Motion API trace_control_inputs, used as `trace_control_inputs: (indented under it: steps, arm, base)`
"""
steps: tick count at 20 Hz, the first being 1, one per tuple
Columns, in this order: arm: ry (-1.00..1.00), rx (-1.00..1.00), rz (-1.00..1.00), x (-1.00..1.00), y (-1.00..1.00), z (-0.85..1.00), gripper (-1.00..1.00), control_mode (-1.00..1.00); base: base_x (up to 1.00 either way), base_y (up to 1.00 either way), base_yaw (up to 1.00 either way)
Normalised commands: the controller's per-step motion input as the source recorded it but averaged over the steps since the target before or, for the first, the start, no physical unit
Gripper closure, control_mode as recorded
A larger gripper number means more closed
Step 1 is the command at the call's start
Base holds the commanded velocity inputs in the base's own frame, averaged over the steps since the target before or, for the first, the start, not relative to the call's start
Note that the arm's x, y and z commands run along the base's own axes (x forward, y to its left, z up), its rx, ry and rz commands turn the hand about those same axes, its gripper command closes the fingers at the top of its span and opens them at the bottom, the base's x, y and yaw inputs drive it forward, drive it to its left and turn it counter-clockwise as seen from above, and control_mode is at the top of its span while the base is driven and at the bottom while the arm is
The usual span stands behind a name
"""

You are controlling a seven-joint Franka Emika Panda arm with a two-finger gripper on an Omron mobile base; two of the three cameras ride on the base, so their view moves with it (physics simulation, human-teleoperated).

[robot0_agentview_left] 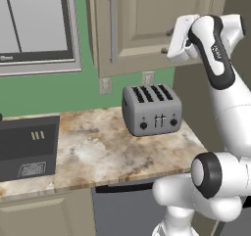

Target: Pick the kiwi, tangerine from the counter and place them in the cabinet. Then close the cabinet.

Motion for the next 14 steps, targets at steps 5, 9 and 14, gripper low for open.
trace_control_inputs:
  steps: [5,9,14]
  arm:
    - [0.09,0.0,-0.02,1.0,0.0,-0.56,-1.0,-1.0]
    - [0.09,-0.04,-0.04,1.0,0.0,-0.93,-1.0,-1.0]
    - [0.05,-0.11,-0.06,1.0,0.0,-1.0,-1.0,-1.0]
  base:
    - [0.0,0.0,0.0]
    - [0.0,0.0,0.0]
    - [0.0,0.0,0.0]
